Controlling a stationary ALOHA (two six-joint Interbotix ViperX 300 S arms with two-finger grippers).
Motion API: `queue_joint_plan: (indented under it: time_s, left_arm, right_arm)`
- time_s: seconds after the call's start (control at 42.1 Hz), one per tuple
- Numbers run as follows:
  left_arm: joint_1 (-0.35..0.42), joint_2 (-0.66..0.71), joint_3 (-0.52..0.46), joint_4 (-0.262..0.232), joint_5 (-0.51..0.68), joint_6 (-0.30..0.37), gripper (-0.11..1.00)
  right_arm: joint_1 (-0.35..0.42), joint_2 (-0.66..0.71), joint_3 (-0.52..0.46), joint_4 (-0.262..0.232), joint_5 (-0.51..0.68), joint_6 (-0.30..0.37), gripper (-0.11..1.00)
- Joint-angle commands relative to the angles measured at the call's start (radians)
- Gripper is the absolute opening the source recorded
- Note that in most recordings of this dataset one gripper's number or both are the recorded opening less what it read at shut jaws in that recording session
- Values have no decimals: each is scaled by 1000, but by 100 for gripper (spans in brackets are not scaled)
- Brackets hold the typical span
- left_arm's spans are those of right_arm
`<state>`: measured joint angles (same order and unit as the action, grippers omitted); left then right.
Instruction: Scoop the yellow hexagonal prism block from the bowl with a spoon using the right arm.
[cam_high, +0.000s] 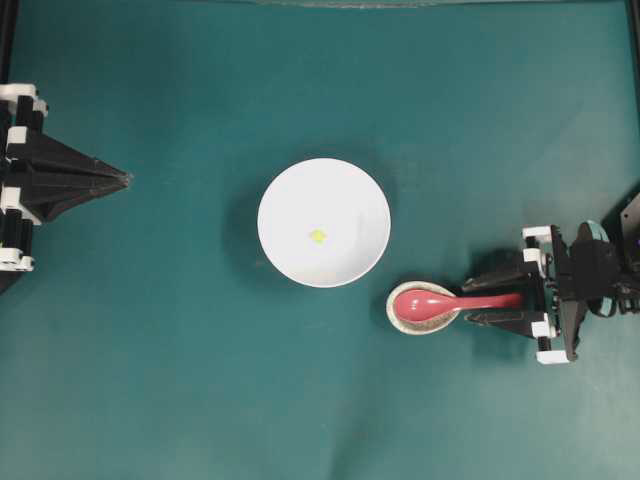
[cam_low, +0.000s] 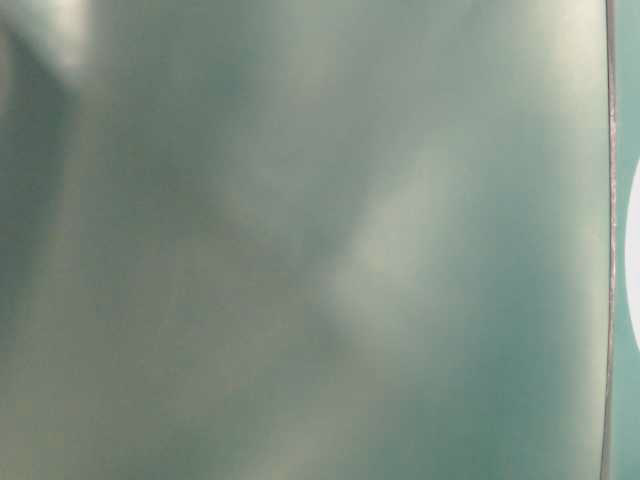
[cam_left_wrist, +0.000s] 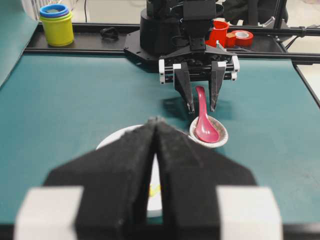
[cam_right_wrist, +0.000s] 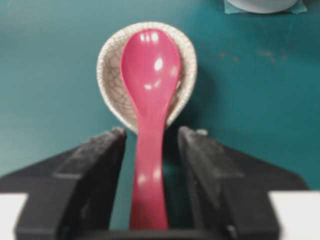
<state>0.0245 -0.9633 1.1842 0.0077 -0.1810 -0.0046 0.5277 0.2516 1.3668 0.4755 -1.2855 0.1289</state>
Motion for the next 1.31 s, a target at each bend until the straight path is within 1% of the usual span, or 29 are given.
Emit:
queue_joint_plan:
  time_s: [0.0, 0.071, 0.142, 0.19, 0.332, 0.451, 0.641, 0.974, 1.116, 1.282]
  left_arm:
    - [2, 9, -8, 2, -6, 0, 0]
    - [2, 9, -8, 2, -6, 0, 0]
    - [2, 9, -8, 3, -6, 0, 0]
    - [2, 9, -9, 3, -6, 0, 0]
    - [2, 9, -8, 3, -6, 0, 0]
    - [2, 9, -8, 2, -6, 0, 0]
    - [2, 9, -8, 3, -6, 0, 0]
    - [2, 9, -5, 3, -6, 0, 0]
    - [2, 9, -3, 3, -6, 0, 0]
    - [2, 9, -3, 3, -6, 0, 0]
  right_arm:
    - [3, -11, -3, 3, -11, -2, 49]
    - [3, -12, -3, 3, -11, -2, 41]
    - [3, -12, -3, 3, -12, -3, 27]
    - [5, -12, -3, 3, -12, -3, 23]
    - [3, -31, 0, 3, -11, -3, 23]
    - [3, -75, 11, 3, -6, -8, 23]
    - [3, -147, 26, 3, 35, -23, 23]
    - [-11, -224, 26, 3, 80, -48, 23]
    - [-11, -275, 20, 3, 146, -71, 23]
    - [-17, -308, 9, 3, 236, -74, 23]
